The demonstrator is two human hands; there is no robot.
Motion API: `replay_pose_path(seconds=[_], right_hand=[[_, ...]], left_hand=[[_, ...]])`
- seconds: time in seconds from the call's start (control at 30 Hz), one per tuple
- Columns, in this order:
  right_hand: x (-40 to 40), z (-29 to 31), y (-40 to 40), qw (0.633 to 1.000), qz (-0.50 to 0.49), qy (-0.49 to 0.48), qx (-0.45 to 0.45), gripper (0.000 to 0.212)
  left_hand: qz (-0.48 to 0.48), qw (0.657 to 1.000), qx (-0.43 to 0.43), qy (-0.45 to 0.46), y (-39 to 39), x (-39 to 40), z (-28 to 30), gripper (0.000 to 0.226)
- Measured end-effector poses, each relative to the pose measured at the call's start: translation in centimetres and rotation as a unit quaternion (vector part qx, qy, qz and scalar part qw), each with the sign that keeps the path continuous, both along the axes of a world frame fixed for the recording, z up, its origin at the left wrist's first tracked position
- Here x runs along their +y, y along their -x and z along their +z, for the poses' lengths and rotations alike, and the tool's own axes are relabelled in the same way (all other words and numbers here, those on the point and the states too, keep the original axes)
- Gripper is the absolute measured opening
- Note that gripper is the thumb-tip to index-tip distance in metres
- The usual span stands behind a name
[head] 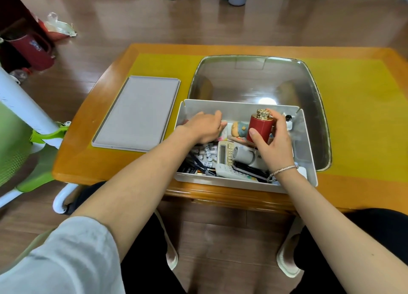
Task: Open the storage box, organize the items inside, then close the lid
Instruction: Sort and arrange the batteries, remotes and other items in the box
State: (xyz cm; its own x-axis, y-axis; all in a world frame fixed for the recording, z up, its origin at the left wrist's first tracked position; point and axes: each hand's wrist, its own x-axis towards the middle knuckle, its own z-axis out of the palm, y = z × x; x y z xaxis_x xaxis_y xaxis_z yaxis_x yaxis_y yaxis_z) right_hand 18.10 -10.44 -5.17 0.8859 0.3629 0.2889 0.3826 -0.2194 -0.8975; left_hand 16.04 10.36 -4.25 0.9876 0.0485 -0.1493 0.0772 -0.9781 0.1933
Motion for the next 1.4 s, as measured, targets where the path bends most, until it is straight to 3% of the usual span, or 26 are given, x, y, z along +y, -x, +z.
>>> replay_pose_path(seconds=[0.27,0.5,0.77,0.97,1.1,1.2,1.4], right_hand=[[0.0,0.2,0.2,1.0,0.006,-0.009,0.001,0.05],[0.0,0.1,0.1,1.0,-0.006,-0.009,0.001,0.053],[0.0,0.1,0.2,1.0,-0.015,-0.024,-0.007,0.051],[0.0,0.1,0.1,1.0,-0.011,-0.019,-0.008,0.052],[0.0,0.1,0.2,1.0,-0.01,-0.016,-0.005,0.053],[0.0,0.1,0.2,1.0,-0.011,-0.011,-0.002,0.053],[0.0,0.0,0.3,0.999,-0.017,-0.028,0.009,0.059]], left_hand=[[0.016,0.991,0.128,0.028,0.9,1.1,2.1,0.029],[0.011,0.997,0.001,0.074,1.2,1.6,2.6,0.029],[-0.005,0.984,0.066,0.166,-0.5,-1.7,0.8,0.028],[0.016,0.993,0.094,0.066,-0.6,-0.7,0.7,0.036],[0.02,0.991,0.041,0.124,-0.5,0.1,1.1,0.032],[0.004,0.993,-0.009,0.114,-0.8,0.6,1.4,0.031],[0.021,0.997,0.059,0.036,-0.6,1.6,-0.1,0.036]])
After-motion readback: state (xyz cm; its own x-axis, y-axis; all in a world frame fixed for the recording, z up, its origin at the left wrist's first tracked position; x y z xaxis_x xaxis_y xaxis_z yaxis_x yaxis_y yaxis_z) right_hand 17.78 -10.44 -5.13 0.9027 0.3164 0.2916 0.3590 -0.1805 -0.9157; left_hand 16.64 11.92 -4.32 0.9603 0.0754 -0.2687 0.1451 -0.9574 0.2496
